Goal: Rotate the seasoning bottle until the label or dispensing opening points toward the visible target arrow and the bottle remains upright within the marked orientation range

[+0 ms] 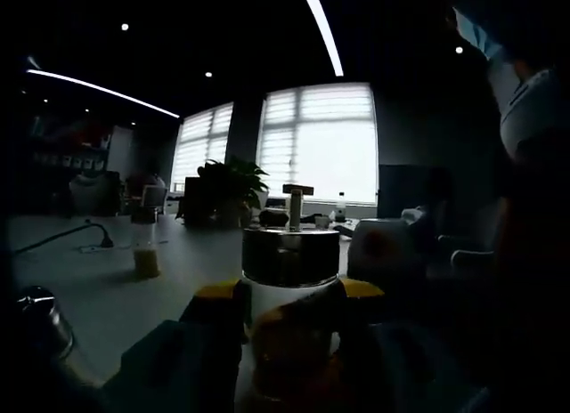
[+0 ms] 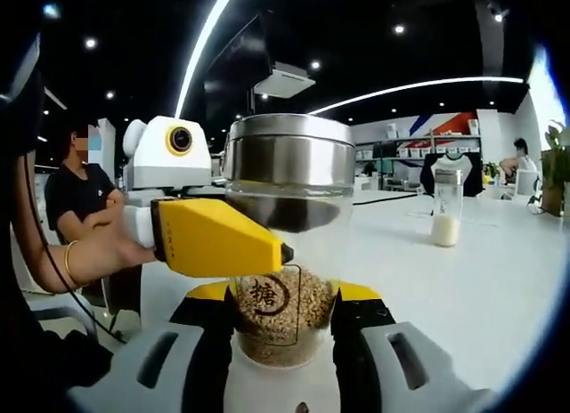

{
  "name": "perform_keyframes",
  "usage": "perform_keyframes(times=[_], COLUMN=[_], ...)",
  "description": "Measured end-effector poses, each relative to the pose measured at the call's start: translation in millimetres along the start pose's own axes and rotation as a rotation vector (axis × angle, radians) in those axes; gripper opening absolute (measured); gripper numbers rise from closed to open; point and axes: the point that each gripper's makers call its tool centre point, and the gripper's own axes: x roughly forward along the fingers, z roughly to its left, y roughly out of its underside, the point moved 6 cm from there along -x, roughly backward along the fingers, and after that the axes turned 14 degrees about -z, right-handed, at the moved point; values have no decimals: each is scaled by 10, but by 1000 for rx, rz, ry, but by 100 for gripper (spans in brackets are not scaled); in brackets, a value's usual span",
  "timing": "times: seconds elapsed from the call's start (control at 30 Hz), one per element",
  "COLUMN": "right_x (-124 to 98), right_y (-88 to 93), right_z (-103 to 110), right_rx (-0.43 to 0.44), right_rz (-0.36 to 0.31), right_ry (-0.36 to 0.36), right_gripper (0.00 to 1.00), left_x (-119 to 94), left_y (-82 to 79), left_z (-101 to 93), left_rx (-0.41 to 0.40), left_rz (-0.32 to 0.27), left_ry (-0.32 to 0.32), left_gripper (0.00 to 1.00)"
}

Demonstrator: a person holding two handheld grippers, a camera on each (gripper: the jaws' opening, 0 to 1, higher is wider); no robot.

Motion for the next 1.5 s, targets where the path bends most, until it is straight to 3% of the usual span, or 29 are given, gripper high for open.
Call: perform_keyframes(times=[0.3,0.73,0.87,1.1,1.3,1.5], right_x=[-3,12,19,22,12,0], right_y=[49,61,53,46,49,62], right_z=[-29,-47,-51,-54,-69,-69], right_rx=[-24,-56,-51,-52,-93,-73], right_rz=[31,37,26,14,37,36], right_ry=[33,124,142,167,196,215], right_gripper=[41,41,41,41,41,41], left_x=[0,-26,-31,20,57,94], left_y=[47,52,37,14,47,59], left_z=[4,44,72,16,22,7], left_rx=[11,-23,-50,39,20,44], left_rz=[25,16,-1,42,19,42], left_ry=[-6,-90,-145,-176,-261,-311], left_gripper=[42,42,42,43,44,45])
